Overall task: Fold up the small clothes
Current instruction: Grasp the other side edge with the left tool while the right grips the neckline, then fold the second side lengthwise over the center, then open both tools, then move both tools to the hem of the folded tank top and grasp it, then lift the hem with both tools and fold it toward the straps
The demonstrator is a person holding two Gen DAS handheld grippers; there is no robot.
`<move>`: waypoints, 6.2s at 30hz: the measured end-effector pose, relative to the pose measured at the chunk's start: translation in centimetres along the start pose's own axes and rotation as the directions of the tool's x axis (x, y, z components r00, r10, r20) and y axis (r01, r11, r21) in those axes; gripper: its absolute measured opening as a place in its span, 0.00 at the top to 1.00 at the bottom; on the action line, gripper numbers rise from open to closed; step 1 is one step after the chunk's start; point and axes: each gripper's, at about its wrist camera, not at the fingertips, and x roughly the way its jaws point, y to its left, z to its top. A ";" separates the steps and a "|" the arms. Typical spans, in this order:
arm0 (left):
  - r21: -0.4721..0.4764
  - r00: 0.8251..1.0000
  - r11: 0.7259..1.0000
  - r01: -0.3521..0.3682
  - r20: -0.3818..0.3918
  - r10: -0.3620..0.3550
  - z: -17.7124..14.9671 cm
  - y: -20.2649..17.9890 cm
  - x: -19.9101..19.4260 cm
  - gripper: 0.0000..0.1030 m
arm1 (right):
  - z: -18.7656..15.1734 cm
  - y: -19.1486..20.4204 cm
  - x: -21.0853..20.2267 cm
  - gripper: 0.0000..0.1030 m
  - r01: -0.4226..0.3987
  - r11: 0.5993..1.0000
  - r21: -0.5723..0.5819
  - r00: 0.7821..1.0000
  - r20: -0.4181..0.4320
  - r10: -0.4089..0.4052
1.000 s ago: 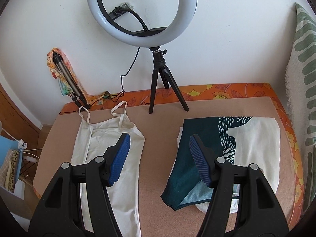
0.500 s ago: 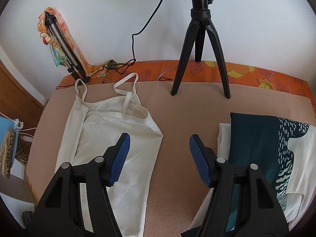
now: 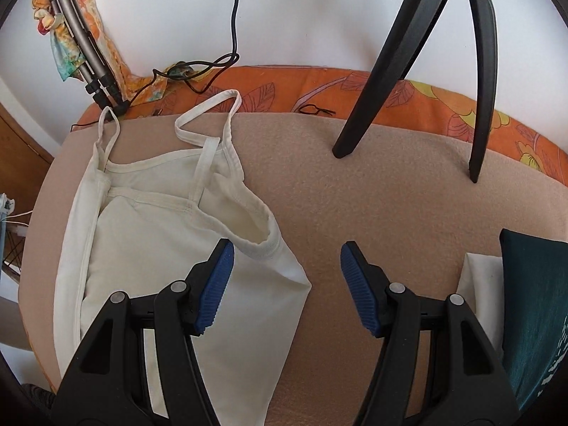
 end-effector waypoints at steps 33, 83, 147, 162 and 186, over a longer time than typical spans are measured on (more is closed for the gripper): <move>-0.253 0.974 0.967 0.003 0.220 0.055 -4.9 3.9 -5.9 0.96 | 4.6 7.2 -2.4 0.91 0.106 0.993 0.043 0.994 0.034 -0.107; -0.220 0.949 0.965 -0.142 0.246 0.196 -7.4 3.9 -13.9 0.75 | -3.9 11.6 -16.1 0.47 -0.104 0.994 0.023 0.973 0.210 0.097; -0.513 0.994 0.859 -0.014 0.088 0.068 -10.3 15.1 -14.6 0.96 | -29.0 9.7 -10.6 0.92 -0.344 0.936 0.074 0.938 -0.029 0.347; -0.536 0.979 0.842 0.068 0.198 0.047 -6.2 16.8 -16.6 0.96 | -24.9 6.5 -12.3 0.93 -0.560 0.789 0.253 0.828 0.156 0.538; -0.603 0.963 0.797 -0.012 0.209 0.172 -0.1 24.0 -11.5 0.96 | -14.9 5.1 -5.3 0.93 -0.519 0.782 0.346 0.855 0.198 0.480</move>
